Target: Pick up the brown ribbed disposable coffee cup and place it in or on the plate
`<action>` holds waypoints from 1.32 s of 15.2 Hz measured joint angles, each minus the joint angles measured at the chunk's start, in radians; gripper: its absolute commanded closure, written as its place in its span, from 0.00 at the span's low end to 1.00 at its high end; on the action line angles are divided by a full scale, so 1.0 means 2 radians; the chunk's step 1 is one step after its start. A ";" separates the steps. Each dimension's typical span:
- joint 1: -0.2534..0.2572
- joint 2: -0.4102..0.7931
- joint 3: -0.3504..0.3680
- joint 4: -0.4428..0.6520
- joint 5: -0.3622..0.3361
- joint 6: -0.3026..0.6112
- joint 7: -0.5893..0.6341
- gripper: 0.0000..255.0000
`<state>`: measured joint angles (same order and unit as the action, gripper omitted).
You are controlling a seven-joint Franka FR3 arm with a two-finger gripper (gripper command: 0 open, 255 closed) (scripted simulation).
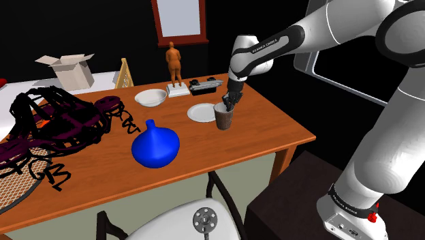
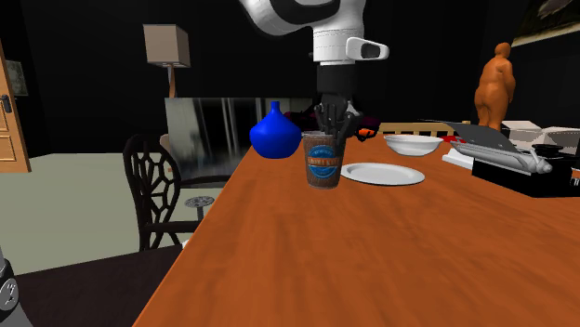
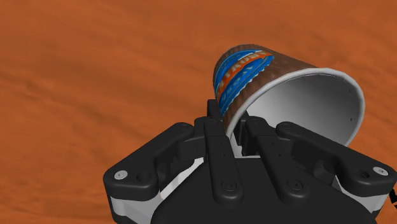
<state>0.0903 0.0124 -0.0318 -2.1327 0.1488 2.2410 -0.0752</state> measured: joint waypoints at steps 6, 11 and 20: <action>0.000 -0.013 0.000 0.019 -0.004 -0.032 0.006 1.00; -0.001 -0.023 -0.001 0.042 -0.007 -0.064 0.010 1.00; -0.002 0.008 -0.001 0.128 -0.010 -0.120 0.016 1.00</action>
<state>0.0872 0.0279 -0.0348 -1.8776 0.1296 2.0018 -0.0427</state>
